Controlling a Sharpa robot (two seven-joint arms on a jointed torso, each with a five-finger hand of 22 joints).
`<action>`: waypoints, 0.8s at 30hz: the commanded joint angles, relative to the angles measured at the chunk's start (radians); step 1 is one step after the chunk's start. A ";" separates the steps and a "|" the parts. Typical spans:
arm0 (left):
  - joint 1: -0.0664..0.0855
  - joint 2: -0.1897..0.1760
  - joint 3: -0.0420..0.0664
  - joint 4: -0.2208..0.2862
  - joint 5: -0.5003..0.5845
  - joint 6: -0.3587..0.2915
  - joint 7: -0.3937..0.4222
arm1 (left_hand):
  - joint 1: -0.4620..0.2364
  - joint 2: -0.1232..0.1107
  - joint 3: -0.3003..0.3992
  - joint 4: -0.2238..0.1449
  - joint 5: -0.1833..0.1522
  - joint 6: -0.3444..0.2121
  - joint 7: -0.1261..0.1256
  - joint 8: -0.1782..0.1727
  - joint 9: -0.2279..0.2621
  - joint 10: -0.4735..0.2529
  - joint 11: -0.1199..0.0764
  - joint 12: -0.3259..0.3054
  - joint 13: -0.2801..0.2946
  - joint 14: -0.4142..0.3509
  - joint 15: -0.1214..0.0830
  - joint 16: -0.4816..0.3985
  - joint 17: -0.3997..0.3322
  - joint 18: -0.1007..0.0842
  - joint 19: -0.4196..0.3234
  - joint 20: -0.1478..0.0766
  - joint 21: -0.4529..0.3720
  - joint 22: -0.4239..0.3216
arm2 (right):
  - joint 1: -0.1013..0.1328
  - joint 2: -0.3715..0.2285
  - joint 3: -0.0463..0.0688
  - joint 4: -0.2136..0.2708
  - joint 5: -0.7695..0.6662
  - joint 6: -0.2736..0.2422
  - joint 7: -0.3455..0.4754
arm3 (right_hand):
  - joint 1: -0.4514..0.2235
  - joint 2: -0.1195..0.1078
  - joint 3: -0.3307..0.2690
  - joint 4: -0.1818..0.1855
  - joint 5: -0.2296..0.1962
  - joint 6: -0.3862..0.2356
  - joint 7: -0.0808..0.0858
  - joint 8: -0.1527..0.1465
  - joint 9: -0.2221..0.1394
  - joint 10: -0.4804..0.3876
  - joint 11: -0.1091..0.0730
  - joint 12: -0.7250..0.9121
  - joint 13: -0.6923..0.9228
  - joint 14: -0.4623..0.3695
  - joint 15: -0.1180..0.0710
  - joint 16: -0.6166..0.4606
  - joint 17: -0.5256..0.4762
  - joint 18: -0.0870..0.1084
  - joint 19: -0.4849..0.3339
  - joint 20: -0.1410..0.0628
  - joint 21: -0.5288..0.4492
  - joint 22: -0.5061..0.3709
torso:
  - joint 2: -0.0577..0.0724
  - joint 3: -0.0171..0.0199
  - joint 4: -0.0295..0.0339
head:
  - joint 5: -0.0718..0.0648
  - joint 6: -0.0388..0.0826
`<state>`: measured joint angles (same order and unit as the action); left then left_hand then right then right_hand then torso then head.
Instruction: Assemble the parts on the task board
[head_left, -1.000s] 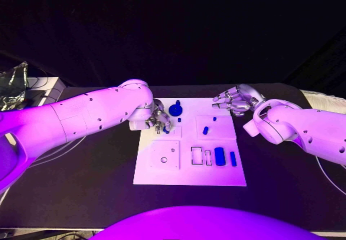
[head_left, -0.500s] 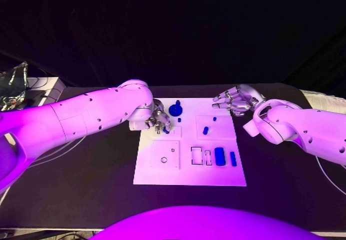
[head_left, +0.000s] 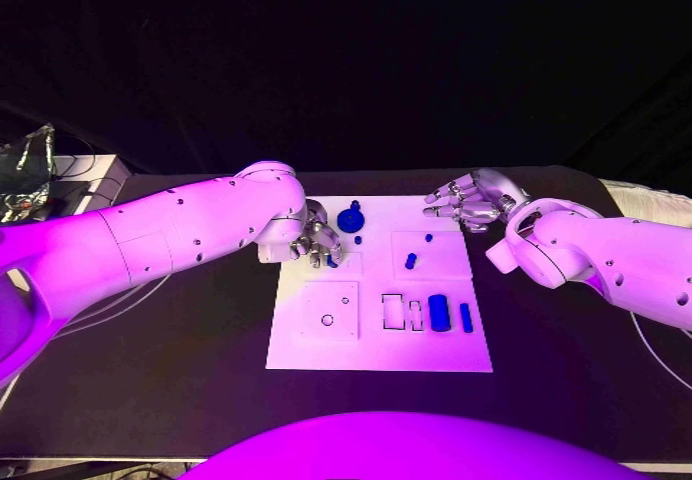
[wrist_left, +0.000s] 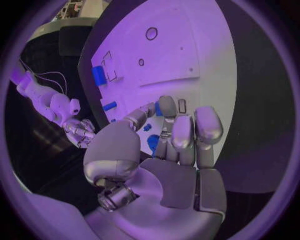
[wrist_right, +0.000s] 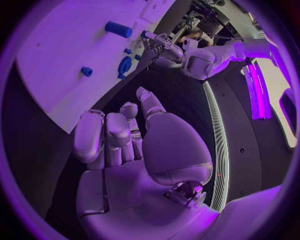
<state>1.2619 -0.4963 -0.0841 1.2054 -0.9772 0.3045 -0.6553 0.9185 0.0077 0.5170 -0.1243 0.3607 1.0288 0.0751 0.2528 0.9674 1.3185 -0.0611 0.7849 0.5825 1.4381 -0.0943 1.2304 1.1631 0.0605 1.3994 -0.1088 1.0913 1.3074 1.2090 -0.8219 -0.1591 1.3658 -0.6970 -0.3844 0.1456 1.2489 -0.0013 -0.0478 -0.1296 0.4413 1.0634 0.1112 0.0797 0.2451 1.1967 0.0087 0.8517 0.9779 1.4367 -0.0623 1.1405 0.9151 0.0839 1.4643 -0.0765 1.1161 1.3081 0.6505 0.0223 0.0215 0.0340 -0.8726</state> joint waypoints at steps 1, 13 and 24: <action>-0.024 0.000 -0.015 -0.002 -0.010 0.031 -0.038 | 0.069 0.069 -0.005 -0.002 -0.005 0.094 -0.071 -0.005 -0.002 -0.002 -0.005 -0.002 0.001 -0.001 -0.003 0.006 0.001 -0.010 0.003 0.002 0.004 0.116 | -0.001 0.001 0.000 0.001 -0.006 0.020 0.009 | 0.006 0.002 0.001 -0.007 0.003 0.003 0.005 -0.005 -0.001 0.001 -0.008 -0.001 0.002 0.002 -0.008 -0.004 0.001 0.000 0.077 -0.007 -0.003 0.155 | 0.000 -0.0001 0.0001 | 0.001 0.000; -0.025 0.001 -0.015 0.000 -0.014 0.028 -0.038 | 0.076 0.078 -0.049 -0.002 -0.011 0.102 -0.074 -0.009 -0.012 0.005 -0.006 -0.008 0.006 0.000 -0.004 0.011 0.006 -0.012 0.004 0.001 0.010 0.118 | -0.001 0.000 0.000 0.002 -0.006 0.019 0.009 | 0.006 0.002 0.001 -0.007 0.003 0.003 0.005 -0.005 -0.001 0.001 -0.008 -0.001 0.002 0.002 -0.008 -0.004 0.001 0.000 0.077 -0.007 -0.003 0.155 | 0.000 0.0002 -0.0003 | 0.001 0.000; -0.025 0.011 -0.016 -0.010 -0.018 0.020 -0.038 | 0.092 0.074 -0.168 0.032 -0.013 0.107 -0.080 -0.011 -0.016 0.008 -0.007 -0.009 0.011 0.000 -0.005 0.013 0.008 -0.013 0.004 0.000 0.010 0.118 | -0.001 0.000 0.000 0.003 -0.006 0.018 0.010 | 0.007 0.002 0.001 -0.009 0.004 0.003 0.005 -0.005 -0.001 -0.001 -0.008 -0.003 0.000 0.002 -0.008 -0.005 0.000 0.000 0.076 -0.007 -0.006 0.154 | 0.001 0.0004 -0.0005 | -0.002 0.000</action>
<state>1.2510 -0.4861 -0.0896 1.1995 -0.9884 0.2918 -0.6623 0.9436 0.0226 0.3547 -0.0932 0.3524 1.1448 -0.0034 0.2488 0.9561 1.3216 -0.0640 0.7811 0.5922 1.4379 -0.0945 1.2385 1.1700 0.0606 1.3993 -0.1089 1.0971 1.3073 1.2085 -0.8221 -0.1591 1.3672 -0.6970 -0.3809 0.1452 1.2489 -0.0013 -0.0448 -0.1326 0.4413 1.0656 0.1132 0.0797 0.2452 1.1946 0.0066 0.8517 0.9778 1.4367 -0.0623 1.1405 0.9151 0.0839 1.4642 -0.0765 1.1161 1.3078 0.6509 0.0226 0.0211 0.0330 -0.8726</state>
